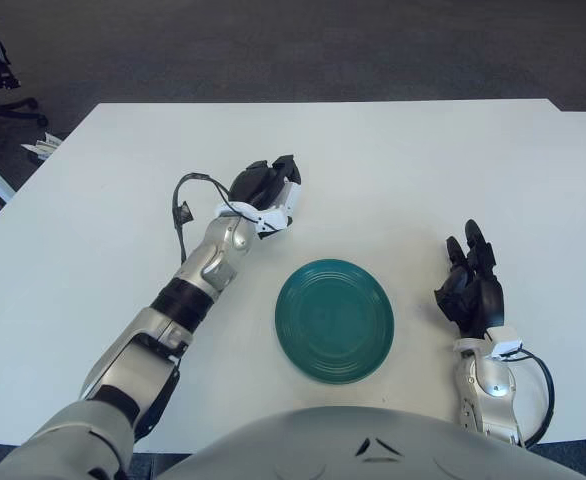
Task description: Put the charger into the plate.
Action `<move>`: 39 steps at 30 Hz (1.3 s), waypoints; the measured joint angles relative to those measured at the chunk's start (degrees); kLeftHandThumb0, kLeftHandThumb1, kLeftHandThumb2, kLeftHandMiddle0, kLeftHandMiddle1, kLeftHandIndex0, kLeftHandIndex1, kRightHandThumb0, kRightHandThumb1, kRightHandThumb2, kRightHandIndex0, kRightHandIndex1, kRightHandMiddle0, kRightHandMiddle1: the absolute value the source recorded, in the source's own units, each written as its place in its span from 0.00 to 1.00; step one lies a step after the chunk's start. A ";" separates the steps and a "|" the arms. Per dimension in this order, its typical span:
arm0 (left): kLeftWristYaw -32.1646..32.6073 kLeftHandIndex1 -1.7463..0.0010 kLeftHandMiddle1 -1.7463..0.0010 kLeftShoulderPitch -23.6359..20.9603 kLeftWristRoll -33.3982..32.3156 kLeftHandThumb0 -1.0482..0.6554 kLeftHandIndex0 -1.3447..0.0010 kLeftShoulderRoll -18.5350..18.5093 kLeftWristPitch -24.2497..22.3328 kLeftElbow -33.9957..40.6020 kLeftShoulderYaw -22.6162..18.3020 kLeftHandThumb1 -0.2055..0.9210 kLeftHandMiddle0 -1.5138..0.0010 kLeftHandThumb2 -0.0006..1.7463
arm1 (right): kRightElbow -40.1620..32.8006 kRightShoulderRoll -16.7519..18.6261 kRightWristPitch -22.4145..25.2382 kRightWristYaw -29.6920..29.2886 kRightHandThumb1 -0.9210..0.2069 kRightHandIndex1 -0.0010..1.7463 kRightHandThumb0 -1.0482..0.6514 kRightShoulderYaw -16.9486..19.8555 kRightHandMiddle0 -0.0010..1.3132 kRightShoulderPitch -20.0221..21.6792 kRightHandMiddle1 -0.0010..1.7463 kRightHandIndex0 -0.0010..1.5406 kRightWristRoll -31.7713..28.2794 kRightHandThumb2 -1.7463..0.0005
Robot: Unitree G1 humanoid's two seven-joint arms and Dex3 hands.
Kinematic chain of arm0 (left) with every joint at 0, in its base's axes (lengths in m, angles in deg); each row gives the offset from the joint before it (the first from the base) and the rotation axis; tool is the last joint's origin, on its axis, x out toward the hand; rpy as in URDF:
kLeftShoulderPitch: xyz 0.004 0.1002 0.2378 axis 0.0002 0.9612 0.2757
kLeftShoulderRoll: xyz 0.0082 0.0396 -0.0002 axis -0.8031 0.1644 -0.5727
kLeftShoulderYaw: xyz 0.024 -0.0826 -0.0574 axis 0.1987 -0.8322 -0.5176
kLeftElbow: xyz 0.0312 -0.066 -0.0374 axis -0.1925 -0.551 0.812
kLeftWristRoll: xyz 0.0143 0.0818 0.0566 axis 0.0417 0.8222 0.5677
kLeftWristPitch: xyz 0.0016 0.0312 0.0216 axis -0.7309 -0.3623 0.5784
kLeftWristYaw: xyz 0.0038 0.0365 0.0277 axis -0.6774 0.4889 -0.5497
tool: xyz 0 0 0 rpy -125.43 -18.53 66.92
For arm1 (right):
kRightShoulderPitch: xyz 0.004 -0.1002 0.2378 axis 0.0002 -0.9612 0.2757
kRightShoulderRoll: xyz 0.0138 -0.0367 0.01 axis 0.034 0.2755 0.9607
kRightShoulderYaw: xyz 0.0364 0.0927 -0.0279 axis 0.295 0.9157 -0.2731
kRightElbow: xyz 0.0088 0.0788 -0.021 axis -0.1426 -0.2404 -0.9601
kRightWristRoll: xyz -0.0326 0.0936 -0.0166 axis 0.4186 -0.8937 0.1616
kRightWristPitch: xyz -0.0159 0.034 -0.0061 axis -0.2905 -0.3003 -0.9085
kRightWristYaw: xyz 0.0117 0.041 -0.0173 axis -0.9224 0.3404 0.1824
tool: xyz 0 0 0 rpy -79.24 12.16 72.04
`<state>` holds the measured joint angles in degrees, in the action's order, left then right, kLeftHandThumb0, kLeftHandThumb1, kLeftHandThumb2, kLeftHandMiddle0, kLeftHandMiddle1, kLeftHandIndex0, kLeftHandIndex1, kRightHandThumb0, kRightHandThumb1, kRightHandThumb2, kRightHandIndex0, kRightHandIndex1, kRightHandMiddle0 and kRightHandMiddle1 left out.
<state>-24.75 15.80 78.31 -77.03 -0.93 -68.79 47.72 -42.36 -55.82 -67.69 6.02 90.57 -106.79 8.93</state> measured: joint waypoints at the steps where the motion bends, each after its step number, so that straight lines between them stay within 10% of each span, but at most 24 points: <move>1: -0.32 0.01 0.00 0.50 0.37 0.61 0.59 -0.09 0.38 1.70 -0.08 0.31 0.53 0.87 | 0.04 0.01 0.00 -0.09 0.00 0.00 0.05 0.00 0.00 -0.01 0.08 0.00 0.06 0.42; 39: -26.16 0.00 0.06 22.80 -2.47 0.61 0.56 1.84 4.64 34.27 6.91 0.22 0.44 0.92 | -1.65 -0.03 3.22 -0.90 0.00 0.00 0.06 -0.96 0.00 -0.69 0.09 0.00 1.87 0.39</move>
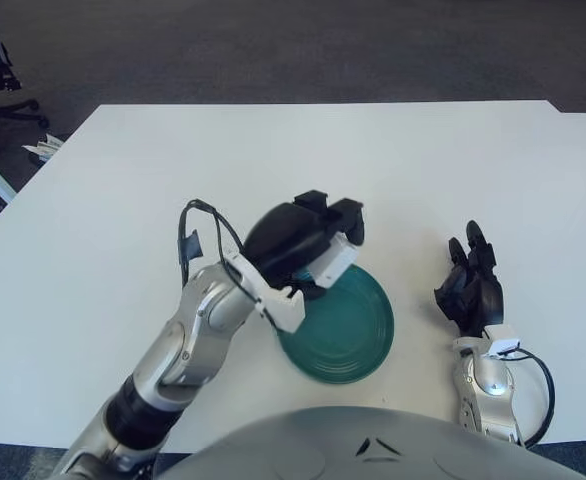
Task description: Put the charger into the plate.
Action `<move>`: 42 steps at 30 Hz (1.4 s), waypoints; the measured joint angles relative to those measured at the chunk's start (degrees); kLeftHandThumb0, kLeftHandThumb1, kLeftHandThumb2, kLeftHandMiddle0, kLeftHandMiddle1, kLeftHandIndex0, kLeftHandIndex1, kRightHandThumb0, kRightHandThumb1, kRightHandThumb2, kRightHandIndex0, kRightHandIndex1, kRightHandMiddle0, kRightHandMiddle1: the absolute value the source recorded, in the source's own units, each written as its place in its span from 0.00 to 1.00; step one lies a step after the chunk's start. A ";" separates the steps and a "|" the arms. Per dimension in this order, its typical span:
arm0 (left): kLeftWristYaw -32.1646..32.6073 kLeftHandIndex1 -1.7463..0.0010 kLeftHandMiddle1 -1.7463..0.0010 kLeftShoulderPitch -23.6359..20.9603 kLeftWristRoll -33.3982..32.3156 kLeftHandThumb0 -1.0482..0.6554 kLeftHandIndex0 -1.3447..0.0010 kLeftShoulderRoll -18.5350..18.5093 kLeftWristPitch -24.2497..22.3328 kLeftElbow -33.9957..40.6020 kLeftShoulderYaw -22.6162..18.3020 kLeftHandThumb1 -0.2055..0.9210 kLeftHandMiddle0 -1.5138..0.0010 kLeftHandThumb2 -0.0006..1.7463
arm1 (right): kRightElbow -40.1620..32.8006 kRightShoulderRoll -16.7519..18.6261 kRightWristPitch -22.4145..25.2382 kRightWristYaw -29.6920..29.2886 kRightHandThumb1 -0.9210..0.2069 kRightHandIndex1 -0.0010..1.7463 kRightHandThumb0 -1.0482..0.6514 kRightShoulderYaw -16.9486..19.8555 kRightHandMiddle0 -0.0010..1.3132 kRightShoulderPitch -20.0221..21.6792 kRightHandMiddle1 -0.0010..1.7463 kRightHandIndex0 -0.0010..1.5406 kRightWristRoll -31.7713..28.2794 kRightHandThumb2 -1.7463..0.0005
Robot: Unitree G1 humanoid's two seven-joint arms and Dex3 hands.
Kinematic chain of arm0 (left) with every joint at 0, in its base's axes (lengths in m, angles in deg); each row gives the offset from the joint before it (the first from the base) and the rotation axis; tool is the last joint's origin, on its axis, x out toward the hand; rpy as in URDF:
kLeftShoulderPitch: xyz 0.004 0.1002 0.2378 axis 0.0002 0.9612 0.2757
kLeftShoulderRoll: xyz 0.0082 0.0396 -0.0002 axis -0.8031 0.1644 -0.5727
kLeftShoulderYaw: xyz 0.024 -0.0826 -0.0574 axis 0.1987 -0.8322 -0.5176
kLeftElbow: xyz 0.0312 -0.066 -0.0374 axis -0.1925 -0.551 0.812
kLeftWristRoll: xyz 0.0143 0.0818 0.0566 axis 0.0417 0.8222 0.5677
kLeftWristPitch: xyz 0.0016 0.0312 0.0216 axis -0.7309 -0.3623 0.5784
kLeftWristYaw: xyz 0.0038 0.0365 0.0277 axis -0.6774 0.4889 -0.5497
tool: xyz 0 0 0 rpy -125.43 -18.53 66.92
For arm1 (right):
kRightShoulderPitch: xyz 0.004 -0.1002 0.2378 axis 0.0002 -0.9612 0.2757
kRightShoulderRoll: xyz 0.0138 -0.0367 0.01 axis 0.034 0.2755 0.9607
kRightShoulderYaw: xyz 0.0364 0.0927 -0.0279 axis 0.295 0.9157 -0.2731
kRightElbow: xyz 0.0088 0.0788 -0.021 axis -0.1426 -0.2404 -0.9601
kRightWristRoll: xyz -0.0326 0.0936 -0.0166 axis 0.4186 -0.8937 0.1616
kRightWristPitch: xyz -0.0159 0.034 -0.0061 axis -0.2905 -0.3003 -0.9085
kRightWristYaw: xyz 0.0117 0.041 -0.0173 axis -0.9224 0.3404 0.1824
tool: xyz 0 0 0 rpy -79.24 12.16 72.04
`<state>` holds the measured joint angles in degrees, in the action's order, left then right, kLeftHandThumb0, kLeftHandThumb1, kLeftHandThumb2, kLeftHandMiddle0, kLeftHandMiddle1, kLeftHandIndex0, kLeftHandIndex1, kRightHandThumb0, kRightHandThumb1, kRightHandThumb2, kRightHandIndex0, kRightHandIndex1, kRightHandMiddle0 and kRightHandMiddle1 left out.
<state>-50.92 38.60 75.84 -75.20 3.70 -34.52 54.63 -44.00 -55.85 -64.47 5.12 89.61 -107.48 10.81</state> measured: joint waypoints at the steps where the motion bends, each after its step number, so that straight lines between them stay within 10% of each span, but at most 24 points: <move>1: -0.63 0.00 0.07 0.42 -0.59 0.61 0.56 -0.31 0.57 0.18 0.39 0.22 0.44 0.91 | -0.07 -0.01 0.20 0.06 0.00 0.00 0.06 -0.01 0.00 0.00 0.09 0.00 0.00 0.39; 27: -0.38 0.00 0.07 3.66 0.37 0.61 0.58 -3.93 13.44 -4.52 1.76 0.26 0.45 0.89 | -1.45 0.35 1.30 -0.44 0.00 0.00 0.08 -0.95 0.00 -1.12 0.09 0.00 -0.36 0.40; 42: -1.33 0.00 0.09 5.62 6.13 0.61 0.56 -0.83 10.94 -6.66 2.91 0.21 0.42 0.91 | -1.56 0.36 1.43 -0.44 0.00 0.00 0.08 -0.97 0.00 -1.12 0.09 0.00 -0.47 0.40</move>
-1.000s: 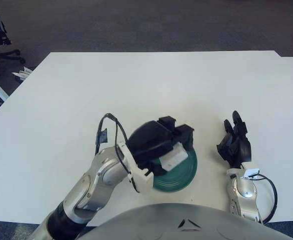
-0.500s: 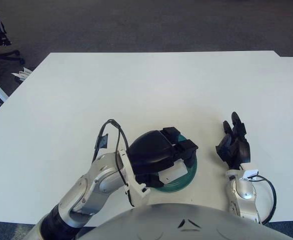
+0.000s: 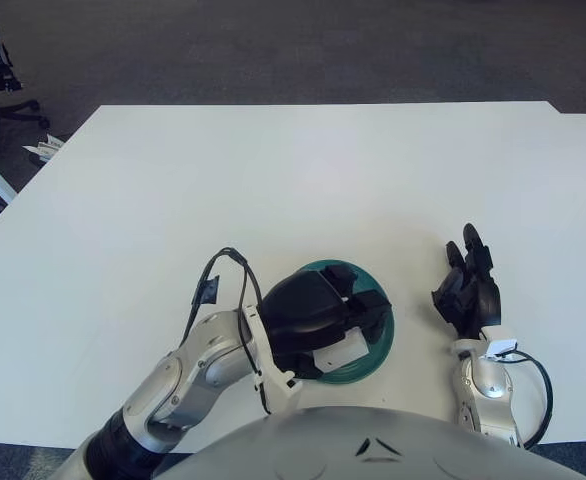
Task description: Put the charger into the plate.
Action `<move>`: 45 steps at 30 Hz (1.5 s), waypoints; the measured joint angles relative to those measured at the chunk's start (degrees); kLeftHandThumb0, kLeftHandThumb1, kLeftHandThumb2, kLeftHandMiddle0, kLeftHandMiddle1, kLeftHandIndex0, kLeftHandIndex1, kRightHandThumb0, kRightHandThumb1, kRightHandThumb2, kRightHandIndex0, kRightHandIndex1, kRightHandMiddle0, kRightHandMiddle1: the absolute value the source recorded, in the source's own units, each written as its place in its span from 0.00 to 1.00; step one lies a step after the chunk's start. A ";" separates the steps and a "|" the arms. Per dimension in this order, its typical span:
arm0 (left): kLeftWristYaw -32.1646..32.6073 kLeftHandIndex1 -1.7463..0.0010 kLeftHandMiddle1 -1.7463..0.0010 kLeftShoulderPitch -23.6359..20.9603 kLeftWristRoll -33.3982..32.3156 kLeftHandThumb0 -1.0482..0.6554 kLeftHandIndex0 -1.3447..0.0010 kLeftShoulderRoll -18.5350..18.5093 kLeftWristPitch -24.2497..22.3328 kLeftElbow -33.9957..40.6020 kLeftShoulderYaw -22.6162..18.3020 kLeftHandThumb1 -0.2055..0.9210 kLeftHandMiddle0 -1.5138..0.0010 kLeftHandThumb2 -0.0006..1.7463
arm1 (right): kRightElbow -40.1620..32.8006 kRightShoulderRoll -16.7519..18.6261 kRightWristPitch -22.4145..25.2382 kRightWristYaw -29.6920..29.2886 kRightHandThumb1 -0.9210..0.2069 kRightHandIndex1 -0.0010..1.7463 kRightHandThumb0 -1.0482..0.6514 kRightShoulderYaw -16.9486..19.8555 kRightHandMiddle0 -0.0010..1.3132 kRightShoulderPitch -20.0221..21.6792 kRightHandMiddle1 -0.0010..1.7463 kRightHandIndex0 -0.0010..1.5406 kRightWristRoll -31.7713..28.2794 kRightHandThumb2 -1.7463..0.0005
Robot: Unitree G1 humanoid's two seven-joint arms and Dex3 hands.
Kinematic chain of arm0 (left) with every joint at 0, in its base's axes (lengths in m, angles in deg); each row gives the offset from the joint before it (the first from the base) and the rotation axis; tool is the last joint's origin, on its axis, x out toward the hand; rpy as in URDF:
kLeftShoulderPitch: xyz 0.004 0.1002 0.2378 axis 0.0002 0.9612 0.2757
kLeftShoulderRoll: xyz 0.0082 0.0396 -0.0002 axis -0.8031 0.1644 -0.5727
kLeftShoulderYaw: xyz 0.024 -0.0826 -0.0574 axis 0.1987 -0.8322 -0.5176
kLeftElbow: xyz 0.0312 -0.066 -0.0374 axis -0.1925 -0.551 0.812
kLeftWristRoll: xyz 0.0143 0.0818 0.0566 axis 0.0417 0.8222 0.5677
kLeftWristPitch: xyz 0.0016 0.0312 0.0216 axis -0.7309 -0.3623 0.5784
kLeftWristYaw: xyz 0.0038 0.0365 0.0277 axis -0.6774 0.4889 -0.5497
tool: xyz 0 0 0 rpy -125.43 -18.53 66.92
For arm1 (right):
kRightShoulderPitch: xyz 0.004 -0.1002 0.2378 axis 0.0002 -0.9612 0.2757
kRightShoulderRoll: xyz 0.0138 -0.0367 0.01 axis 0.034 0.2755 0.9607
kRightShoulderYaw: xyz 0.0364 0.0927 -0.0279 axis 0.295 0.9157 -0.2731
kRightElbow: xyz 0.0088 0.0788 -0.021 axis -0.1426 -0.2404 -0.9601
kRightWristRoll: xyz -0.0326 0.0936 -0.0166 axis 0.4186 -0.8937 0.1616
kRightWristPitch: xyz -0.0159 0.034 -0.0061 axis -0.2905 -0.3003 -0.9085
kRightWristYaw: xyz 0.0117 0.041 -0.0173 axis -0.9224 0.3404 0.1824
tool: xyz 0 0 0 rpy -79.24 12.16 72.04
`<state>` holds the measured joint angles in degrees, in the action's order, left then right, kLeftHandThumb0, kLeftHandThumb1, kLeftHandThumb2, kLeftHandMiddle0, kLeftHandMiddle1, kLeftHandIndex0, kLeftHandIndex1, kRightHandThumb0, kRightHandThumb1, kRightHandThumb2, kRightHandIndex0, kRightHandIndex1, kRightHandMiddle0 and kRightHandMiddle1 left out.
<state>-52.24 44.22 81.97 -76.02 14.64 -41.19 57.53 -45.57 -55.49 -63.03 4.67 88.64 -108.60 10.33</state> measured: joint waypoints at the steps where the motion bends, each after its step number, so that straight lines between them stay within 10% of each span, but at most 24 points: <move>1: 0.36 0.00 0.09 0.08 0.40 0.61 0.55 0.35 -0.05 -0.25 0.02 0.20 0.42 0.92 | -0.02 0.00 0.04 0.00 0.00 0.00 0.08 0.00 0.00 0.00 0.09 0.00 0.01 0.40; 42: 12.38 0.00 0.02 -6.79 1.58 0.61 0.57 6.08 3.13 -19.94 1.20 0.24 0.47 0.92 | -0.86 0.95 0.41 -0.09 0.00 0.00 0.08 -0.54 0.00 -0.57 0.11 0.00 0.38 0.39; 45: 11.44 0.00 0.01 -6.88 0.99 0.61 0.62 6.04 2.53 -19.49 1.15 0.40 0.61 0.80 | -0.86 0.95 0.41 -0.08 0.00 0.00 0.08 -0.55 0.00 -0.57 0.10 0.00 0.38 0.39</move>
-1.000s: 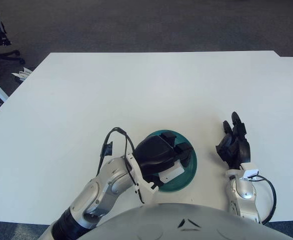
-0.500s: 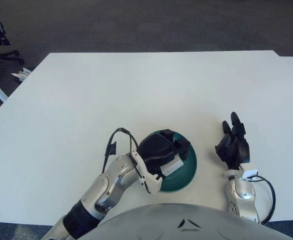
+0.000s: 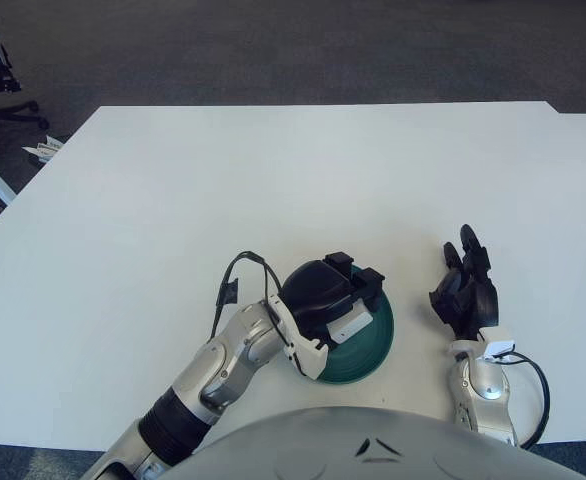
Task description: Put the charger into the plate.
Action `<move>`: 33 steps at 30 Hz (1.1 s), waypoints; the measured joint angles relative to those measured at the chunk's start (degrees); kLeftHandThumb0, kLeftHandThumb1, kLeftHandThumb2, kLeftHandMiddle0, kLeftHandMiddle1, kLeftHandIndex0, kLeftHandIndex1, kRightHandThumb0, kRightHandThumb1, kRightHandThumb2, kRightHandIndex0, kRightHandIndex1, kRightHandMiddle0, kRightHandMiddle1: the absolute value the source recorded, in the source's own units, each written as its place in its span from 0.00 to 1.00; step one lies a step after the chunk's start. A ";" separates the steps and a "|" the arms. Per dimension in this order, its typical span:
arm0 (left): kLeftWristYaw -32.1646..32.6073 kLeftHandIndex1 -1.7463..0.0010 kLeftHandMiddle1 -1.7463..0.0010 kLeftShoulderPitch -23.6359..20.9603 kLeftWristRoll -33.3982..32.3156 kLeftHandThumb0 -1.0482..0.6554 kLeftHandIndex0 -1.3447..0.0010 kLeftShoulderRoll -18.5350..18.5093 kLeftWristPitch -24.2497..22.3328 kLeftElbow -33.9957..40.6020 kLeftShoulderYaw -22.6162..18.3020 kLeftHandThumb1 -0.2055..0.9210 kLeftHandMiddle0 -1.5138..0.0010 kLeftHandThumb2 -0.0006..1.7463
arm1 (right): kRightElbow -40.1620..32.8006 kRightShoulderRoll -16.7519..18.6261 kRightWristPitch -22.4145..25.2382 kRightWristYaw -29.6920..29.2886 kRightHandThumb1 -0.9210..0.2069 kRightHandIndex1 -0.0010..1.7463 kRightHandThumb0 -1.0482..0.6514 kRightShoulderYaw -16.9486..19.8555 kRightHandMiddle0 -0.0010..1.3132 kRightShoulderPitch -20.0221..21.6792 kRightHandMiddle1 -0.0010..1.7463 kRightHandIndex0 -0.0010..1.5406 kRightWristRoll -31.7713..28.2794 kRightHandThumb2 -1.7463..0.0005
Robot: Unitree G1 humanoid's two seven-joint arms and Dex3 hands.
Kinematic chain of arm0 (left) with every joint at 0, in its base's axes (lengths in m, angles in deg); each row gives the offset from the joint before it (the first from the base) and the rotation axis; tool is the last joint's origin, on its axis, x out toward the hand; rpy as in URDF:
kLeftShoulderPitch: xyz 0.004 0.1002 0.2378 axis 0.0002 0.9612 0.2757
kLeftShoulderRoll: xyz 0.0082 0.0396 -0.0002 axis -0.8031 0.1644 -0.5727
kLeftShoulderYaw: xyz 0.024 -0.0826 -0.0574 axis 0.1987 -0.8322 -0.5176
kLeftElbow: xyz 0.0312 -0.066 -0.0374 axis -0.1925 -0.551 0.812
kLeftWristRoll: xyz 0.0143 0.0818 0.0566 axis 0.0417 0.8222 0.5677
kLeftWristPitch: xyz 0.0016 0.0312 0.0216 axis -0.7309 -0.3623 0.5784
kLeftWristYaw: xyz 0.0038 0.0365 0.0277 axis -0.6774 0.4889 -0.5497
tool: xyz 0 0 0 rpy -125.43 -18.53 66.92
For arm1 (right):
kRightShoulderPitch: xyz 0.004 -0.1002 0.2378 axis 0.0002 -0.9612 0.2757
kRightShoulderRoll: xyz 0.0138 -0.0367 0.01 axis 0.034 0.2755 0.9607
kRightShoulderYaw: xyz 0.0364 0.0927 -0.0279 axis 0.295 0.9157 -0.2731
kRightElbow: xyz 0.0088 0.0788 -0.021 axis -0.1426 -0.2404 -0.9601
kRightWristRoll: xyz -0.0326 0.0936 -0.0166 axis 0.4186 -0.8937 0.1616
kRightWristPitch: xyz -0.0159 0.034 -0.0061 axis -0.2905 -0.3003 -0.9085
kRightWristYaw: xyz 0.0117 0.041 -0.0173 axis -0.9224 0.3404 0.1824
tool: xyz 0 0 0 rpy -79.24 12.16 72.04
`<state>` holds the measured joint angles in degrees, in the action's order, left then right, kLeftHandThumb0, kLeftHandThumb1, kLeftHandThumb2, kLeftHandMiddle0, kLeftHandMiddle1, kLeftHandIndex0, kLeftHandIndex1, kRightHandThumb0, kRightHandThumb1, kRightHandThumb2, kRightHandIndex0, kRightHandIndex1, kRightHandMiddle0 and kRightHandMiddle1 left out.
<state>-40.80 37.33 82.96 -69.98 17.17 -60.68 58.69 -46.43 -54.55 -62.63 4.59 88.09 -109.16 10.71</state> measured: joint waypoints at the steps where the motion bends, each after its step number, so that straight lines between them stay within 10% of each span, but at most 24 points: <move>1: -0.17 0.00 0.00 0.00 -0.19 0.61 0.65 -0.04 -0.12 0.08 -0.01 0.46 0.65 0.76 | 0.00 0.00 0.00 0.00 0.00 0.00 0.08 0.00 0.00 0.00 0.10 0.00 0.00 0.39; 7: -0.85 0.05 0.00 0.19 -1.42 0.31 0.84 -0.53 -0.18 0.15 0.00 0.88 0.72 0.42 | 0.05 -0.01 -0.01 0.01 0.00 0.00 0.08 0.00 0.00 0.03 0.10 0.00 0.00 0.39; 10: -1.12 0.15 0.09 0.19 -1.42 0.14 0.89 -1.02 -0.20 0.25 -0.01 0.96 0.78 0.40 | 0.09 0.00 -0.04 0.00 0.00 0.00 0.08 0.00 0.00 0.07 0.10 0.00 0.03 0.38; 33: -2.12 0.49 0.86 2.47 1.32 0.00 0.96 -2.58 -1.23 3.61 0.05 1.00 0.77 0.42 | 1.10 -0.19 0.00 -1.00 0.00 0.00 0.06 -0.08 0.00 1.42 0.09 0.00 1.42 0.39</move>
<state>-42.92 39.80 84.28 -72.56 15.94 -57.07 58.73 -45.32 -54.74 -62.62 3.59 88.01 -107.74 12.13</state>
